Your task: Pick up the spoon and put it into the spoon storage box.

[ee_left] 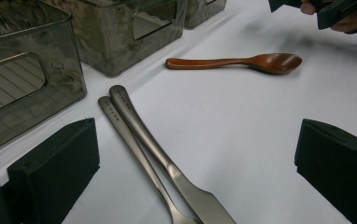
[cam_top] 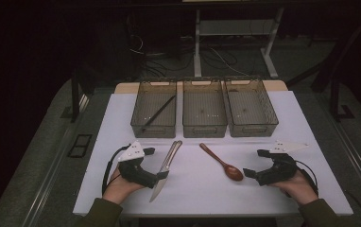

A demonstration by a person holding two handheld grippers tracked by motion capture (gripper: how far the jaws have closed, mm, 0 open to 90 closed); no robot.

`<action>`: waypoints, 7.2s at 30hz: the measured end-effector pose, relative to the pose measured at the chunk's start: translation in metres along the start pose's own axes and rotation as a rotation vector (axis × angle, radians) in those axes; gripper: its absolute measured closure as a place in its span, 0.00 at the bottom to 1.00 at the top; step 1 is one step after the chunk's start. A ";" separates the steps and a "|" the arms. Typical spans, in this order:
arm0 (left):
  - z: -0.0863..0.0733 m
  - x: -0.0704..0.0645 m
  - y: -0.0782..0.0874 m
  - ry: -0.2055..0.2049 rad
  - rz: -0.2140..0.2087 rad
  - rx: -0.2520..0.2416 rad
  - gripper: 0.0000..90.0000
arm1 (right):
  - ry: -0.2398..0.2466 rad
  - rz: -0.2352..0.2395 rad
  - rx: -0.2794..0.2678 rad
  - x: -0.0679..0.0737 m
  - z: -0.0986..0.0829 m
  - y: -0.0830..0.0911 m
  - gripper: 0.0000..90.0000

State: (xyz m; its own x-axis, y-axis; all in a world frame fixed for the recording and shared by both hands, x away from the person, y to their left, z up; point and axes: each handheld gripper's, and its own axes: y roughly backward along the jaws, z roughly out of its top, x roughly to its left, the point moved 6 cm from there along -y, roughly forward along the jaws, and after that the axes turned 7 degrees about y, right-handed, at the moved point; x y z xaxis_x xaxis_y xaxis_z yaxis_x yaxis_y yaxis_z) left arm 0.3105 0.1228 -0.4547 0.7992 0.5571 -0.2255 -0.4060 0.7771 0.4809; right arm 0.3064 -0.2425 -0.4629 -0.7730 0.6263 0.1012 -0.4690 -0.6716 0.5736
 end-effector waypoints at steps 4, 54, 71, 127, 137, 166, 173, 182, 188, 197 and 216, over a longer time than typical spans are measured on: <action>-0.001 0.000 -0.001 0.013 -0.008 0.009 0.00 | 0.001 0.010 -0.009 0.001 0.008 -0.006 0.00; -0.002 -0.006 -0.004 -0.007 -0.030 0.016 0.00 | 0.033 0.139 0.156 0.020 -0.003 -0.044 0.53; -0.004 -0.007 -0.006 -0.020 -0.034 0.031 0.00 | 0.088 0.140 0.192 0.025 -0.007 -0.047 0.61; -0.003 -0.007 -0.006 -0.019 -0.040 0.023 0.00 | 0.148 0.104 0.118 0.025 0.001 -0.033 0.88; -0.003 -0.007 -0.006 -0.020 -0.038 0.022 0.00 | 0.084 0.052 0.086 0.010 0.004 -0.020 0.88; -0.004 -0.007 -0.007 -0.020 -0.040 0.027 0.00 | 0.007 -0.063 -0.008 -0.023 0.045 0.004 0.88; -0.004 -0.007 -0.007 -0.020 -0.041 0.026 0.00 | 0.010 -0.102 -0.014 -0.032 0.065 -0.002 0.88; -0.004 -0.007 -0.007 -0.020 -0.044 0.027 0.00 | 0.005 -0.169 0.007 -0.043 0.088 -0.020 0.88; -0.003 -0.007 -0.007 -0.014 -0.048 0.017 0.00 | 0.002 -0.207 0.028 -0.049 0.103 -0.042 0.88; -0.003 -0.007 -0.008 -0.016 -0.055 0.020 0.00 | -0.001 -0.257 0.069 -0.056 0.125 -0.073 0.88; -0.003 -0.008 -0.008 -0.013 -0.062 0.020 0.00 | -0.038 -0.275 0.156 -0.063 0.130 -0.114 0.87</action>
State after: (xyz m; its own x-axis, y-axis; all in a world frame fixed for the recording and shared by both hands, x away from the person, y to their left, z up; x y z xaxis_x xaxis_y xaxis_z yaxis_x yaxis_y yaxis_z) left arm 0.3057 0.1127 -0.4595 0.8283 0.5044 -0.2441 -0.3471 0.8038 0.4831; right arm 0.4642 -0.1538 -0.4291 -0.6083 0.7924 -0.0462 -0.5849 -0.4082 0.7008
